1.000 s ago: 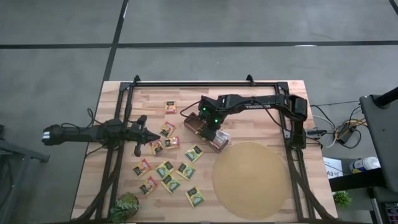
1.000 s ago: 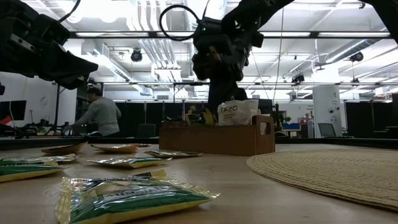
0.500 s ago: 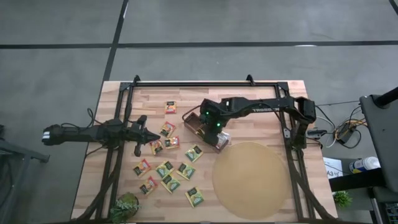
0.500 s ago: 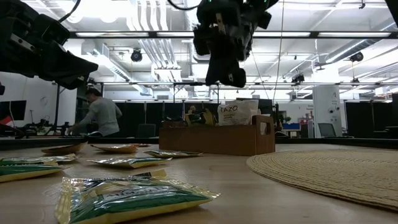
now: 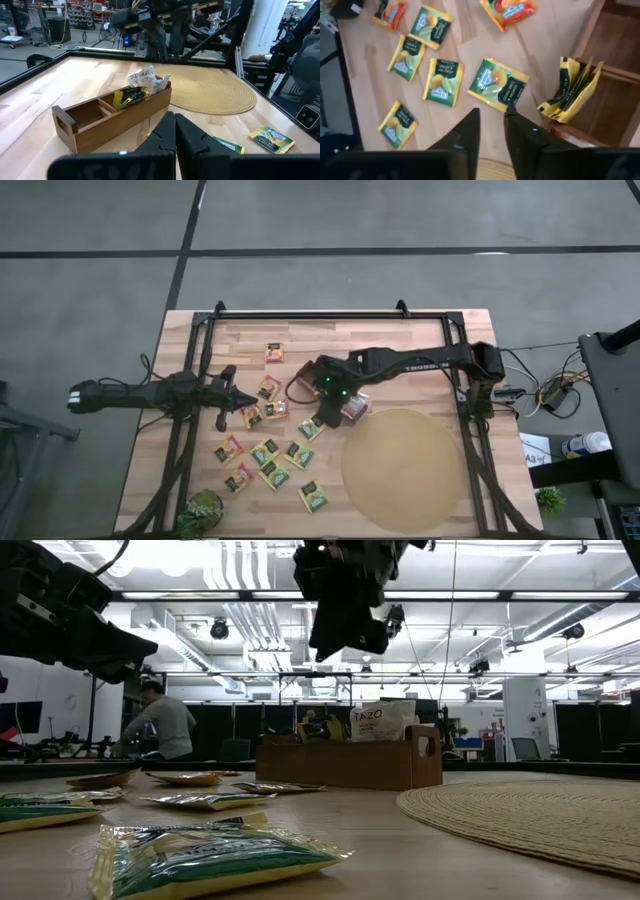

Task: Pick & Place Tea
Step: Put the yellow tea bag into the middle section of the wooden organizer

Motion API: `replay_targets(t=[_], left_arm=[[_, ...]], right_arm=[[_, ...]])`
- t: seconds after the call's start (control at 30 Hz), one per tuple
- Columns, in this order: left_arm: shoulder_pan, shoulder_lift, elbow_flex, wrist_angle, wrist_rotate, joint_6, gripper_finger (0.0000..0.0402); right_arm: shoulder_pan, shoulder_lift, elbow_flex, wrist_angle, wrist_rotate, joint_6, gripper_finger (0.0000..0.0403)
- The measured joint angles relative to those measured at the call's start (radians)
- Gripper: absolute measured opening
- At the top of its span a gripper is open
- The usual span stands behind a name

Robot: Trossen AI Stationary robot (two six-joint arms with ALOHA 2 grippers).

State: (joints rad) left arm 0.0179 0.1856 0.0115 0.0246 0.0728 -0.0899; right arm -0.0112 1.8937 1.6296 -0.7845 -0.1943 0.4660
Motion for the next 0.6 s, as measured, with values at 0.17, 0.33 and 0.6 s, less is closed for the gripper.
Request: replay_targets(t=[0.17,0.33,0.6], left_arm=[[0.000,0.000,0.000,0.000,0.000,0.000,0.0000],[0.000,0.000,0.000,0.000,0.000,0.000,0.0000],[0.000,0.000,0.000,0.000,-0.002,0.000,0.0000]], right_arm=[[0.010,0.046,0.062,-0.054,0.051,0.037,0.0141],[0.023,0.093,0.137,-0.118,0.095,0.040,0.0169],[0.061,0.196,0.257,-0.208,0.095,0.041,0.0176]])
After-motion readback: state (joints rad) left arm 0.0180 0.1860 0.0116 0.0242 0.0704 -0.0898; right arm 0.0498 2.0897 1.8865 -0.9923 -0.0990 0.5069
